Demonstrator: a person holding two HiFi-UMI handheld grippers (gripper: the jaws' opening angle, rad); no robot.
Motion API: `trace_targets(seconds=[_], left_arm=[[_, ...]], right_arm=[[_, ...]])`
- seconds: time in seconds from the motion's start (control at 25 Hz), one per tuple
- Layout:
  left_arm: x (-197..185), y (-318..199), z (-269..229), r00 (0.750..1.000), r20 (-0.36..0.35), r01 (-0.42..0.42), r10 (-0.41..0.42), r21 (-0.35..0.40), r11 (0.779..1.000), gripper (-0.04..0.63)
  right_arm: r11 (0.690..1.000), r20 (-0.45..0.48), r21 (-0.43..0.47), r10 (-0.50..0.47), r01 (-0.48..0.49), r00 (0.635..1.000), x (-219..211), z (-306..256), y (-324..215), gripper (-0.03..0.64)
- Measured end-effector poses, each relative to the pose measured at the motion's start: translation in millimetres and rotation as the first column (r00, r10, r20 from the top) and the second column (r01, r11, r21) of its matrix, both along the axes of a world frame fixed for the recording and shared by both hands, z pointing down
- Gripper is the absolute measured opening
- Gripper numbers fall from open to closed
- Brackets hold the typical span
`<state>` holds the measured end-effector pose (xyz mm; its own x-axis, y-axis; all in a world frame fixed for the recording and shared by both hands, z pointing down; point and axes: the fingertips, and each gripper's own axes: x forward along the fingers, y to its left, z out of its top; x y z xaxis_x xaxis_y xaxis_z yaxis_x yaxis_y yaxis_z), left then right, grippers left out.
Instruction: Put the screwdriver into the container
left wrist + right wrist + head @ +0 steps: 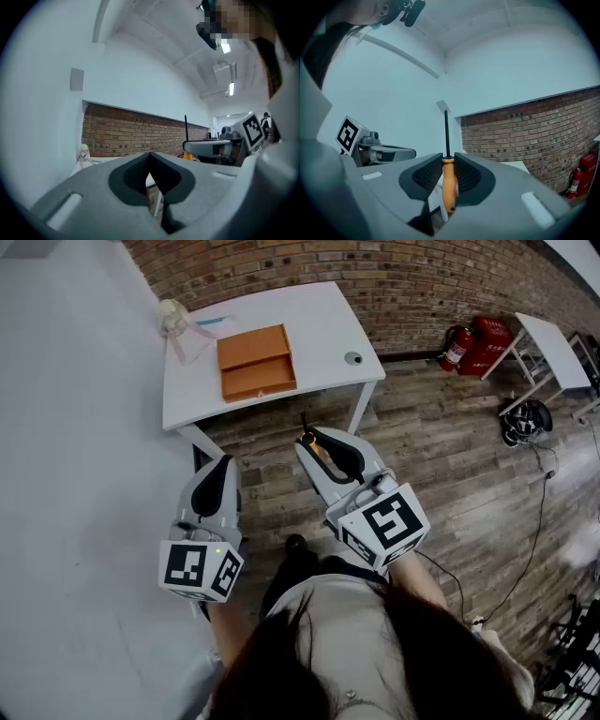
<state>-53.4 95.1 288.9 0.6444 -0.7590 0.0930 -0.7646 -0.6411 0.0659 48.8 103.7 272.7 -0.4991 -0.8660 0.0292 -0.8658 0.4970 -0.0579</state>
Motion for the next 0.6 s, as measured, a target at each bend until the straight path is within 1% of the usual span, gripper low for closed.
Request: trace_targets(seconds=[0.2,0.6], left_arm=[[-8,-17,2,1.0,-0.005,-0.023,0.023,-0.001,1.0,0.002],[-25,-45,-1,0.996,-0.021,-0.089,0.089,0.008,0.996,0.002]], right_arm=[[1.0,0.015,-0.007,0.021,-0.021,1.0,-8,4,-18,0.081],[0.997,-0.002,0.004,0.072,-0.072,0.997,-29,-5,-49,0.081]])
